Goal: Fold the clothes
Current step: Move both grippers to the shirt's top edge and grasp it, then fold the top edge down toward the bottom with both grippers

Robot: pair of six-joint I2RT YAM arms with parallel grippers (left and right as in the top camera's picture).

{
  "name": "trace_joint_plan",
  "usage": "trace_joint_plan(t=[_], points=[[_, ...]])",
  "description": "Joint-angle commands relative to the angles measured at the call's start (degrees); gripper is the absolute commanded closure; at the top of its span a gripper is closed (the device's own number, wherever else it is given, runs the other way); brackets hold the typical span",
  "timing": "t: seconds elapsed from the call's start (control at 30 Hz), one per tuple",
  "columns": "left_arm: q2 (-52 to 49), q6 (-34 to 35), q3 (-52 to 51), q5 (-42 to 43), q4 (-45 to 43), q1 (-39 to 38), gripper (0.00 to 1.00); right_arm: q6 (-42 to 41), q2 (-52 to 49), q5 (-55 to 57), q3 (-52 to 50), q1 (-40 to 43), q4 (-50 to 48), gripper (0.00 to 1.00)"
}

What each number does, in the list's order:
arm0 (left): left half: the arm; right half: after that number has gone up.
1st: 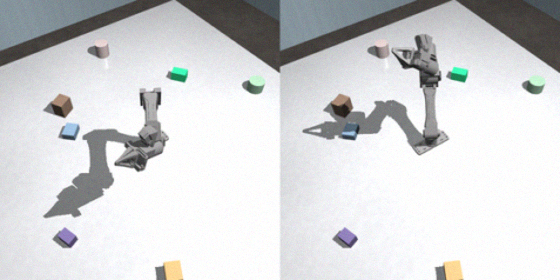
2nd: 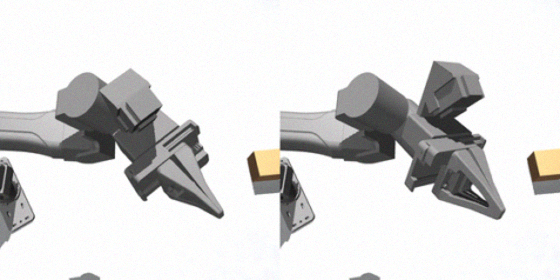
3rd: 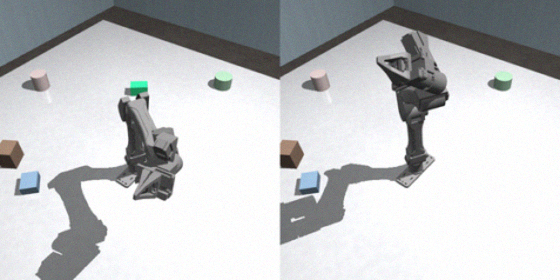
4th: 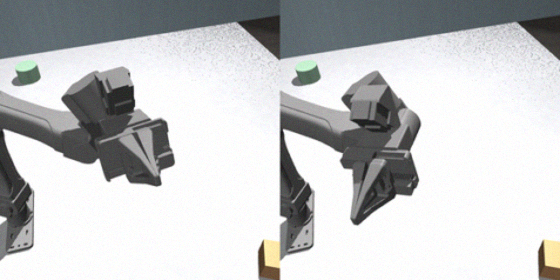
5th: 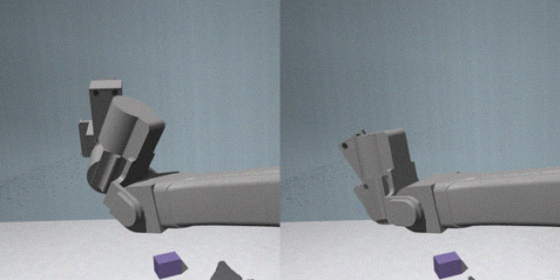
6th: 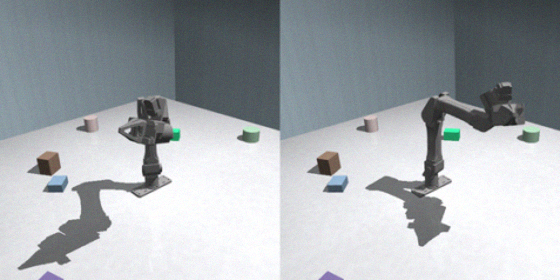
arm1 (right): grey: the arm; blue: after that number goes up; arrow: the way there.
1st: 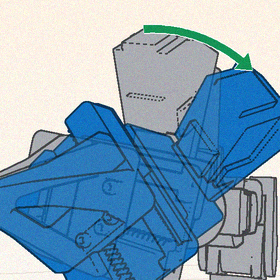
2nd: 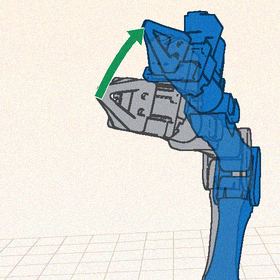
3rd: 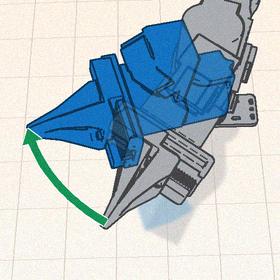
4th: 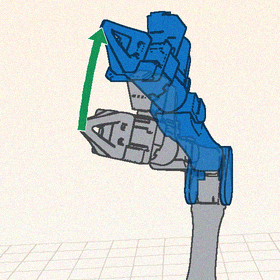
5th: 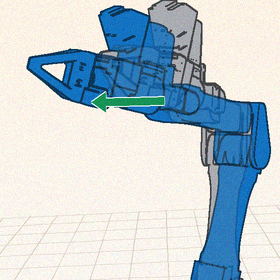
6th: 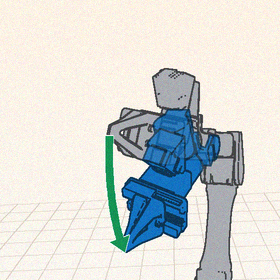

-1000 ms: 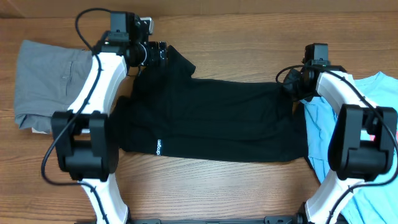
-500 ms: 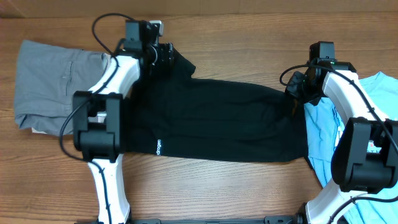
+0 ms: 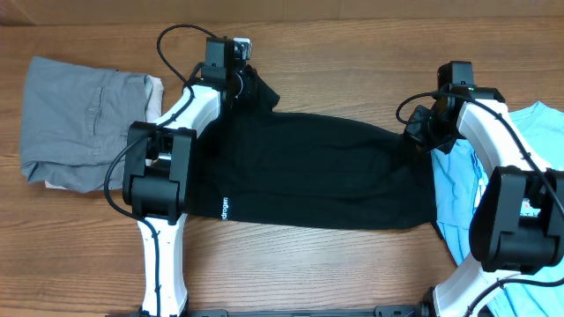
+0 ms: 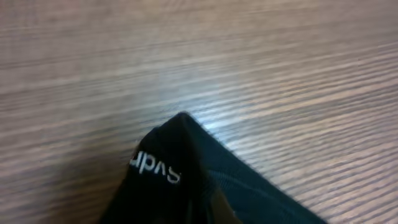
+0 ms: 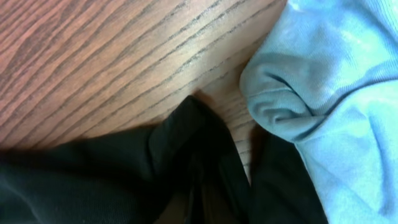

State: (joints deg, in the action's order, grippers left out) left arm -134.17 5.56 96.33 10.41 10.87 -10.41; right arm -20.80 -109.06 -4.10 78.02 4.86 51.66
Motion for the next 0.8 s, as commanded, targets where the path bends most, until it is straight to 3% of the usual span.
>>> trace_joint_plan(t=[0.0,0.5,0.77], points=[[0.63,-0.42,2.43,-0.94,2.97,0.55,0.96,1.38,1.22,0.26,1.14,0.04,-0.09,0.96],[18.58,-7.85,6.29,-0.24,28.26,5.35,0.96,1.75,6.16,4.07,6.91,0.33,2.40,0.96],[20.44,-9.46,6.29,-1.27,41.57,5.44,0.96,1.75,8.02,5.75,6.93,0.37,9.68,0.96]])
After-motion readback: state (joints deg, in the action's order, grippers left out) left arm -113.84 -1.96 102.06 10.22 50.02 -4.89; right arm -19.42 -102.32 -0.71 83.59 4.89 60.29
